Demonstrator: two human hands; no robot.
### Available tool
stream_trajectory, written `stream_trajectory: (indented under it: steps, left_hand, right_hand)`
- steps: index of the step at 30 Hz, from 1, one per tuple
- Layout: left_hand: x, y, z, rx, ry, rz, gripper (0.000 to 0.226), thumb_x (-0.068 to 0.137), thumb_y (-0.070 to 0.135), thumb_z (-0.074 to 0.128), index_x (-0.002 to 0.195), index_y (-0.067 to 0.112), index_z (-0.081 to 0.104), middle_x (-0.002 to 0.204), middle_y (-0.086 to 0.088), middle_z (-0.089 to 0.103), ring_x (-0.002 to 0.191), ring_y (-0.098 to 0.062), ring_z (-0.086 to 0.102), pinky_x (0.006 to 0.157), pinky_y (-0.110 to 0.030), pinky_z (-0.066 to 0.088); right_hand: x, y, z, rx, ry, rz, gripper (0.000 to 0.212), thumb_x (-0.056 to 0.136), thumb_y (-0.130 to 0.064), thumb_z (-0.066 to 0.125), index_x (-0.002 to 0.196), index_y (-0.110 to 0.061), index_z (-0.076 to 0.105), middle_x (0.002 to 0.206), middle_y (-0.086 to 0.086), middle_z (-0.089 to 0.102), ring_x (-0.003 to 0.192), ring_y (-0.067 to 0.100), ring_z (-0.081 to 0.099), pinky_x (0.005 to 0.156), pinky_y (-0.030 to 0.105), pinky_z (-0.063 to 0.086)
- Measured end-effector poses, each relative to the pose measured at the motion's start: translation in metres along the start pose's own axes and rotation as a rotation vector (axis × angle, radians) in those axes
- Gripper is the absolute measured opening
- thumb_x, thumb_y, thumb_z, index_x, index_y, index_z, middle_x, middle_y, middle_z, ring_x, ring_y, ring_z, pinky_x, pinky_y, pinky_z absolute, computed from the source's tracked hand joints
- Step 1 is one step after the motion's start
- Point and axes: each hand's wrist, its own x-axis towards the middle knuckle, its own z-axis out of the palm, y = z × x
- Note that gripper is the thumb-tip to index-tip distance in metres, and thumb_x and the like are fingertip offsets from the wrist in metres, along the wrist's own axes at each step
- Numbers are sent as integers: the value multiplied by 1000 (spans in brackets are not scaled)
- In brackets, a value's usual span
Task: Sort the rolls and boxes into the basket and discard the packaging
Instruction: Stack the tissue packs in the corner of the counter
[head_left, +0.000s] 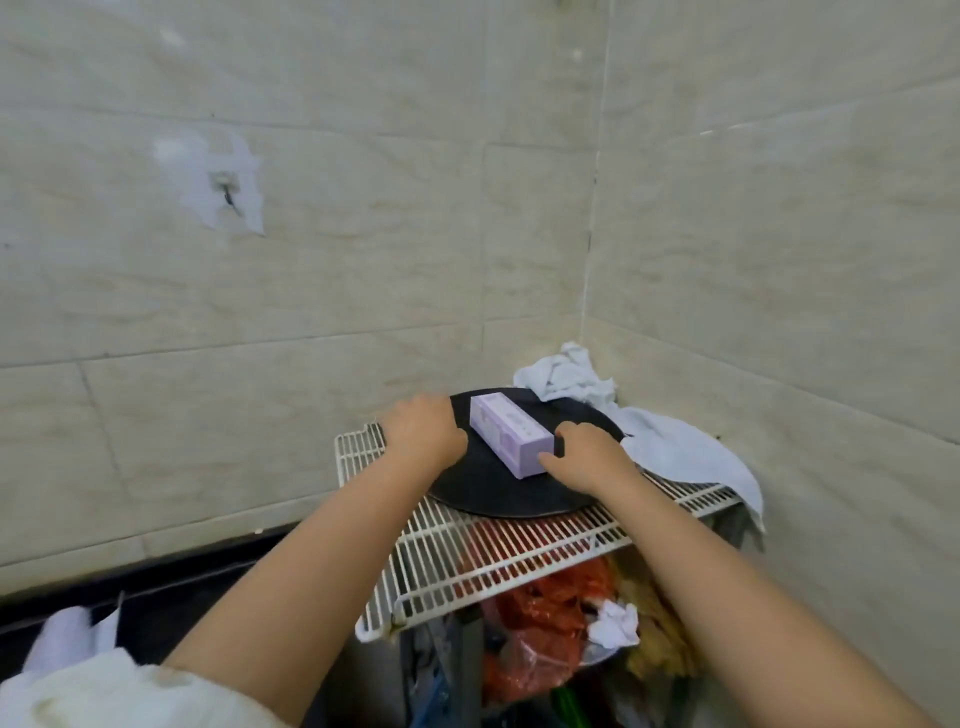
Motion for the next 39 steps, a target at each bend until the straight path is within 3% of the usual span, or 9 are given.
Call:
stream_trajectory:
  steps: [3,6,9,13,17,23,28,34,39]
  left_hand:
    - [26,-4,6,-21,3,-80,37,91,25,48,124,8,50,130,-15,54,120,-33,51,96,-39,45]
    - [50,-12,13,-5,-9,-162,39,92,26,45,127,9,48,132,-14,53,122,-33,49,99,-40,42]
    - [70,-23,16,-2,-4,-235,41,92,30,45,128,10,48,132,-14,53,124,-32,48,99,-41,42]
    - [74,-36,26,11,-35,-325,47,92,36,46,131,10,45,136,-15,49,127,-33,45,103,-42,39]
    - [58,-42,39,84,-70,-415,49,93,37,43,134,9,43,138,-15,49,127,-33,45,102,-41,41]
    - [13,-43,46,94,-58,-615,47,94,39,41,129,9,47,131,-14,54,120,-33,50,92,-40,43]
    - [-58,-62,49,119,-76,-847,51,94,44,40,131,10,44,137,-14,48,127,-33,42,101,-42,37]
    - [-182,-119,34,121,-64,-1173,48,94,43,39,128,11,47,132,-13,51,124,-32,44,98,-42,37]
    - [-271,-164,38,147,-64,-1311,47,95,43,38,126,9,47,131,-15,52,123,-34,45,99,-44,38]
  right_hand:
    - [34,-1,17,-20,-59,-14,39,85,-36,51,113,-10,50,115,13,57,101,27,56,76,31,43]
    - [68,-3,28,-64,-96,-18,58,82,-46,53,128,-13,39,130,14,47,115,29,49,92,36,45]
    - [103,-11,30,-93,-91,-35,73,78,-55,55,135,-16,30,139,13,36,124,31,40,97,39,42]
    - [125,-20,38,-46,-151,-19,65,79,-44,61,130,-15,32,133,14,37,119,31,44,89,36,45]
    - [130,-24,45,-8,-107,-30,56,81,-28,61,129,-14,35,129,17,39,116,32,44,90,37,44]
    - [113,-61,40,157,-95,-373,50,83,-24,56,127,-11,37,128,21,39,115,38,41,91,42,41]
    - [62,-118,50,241,-132,-665,49,82,-21,55,127,-12,39,127,22,39,118,41,38,95,43,38]
    - [-49,-189,90,332,-284,-966,48,85,-26,53,128,-13,38,125,21,40,114,38,39,93,42,37]
    - [-127,-226,149,287,-417,-1081,48,86,-27,51,130,-15,35,128,19,39,114,36,39,93,42,37]
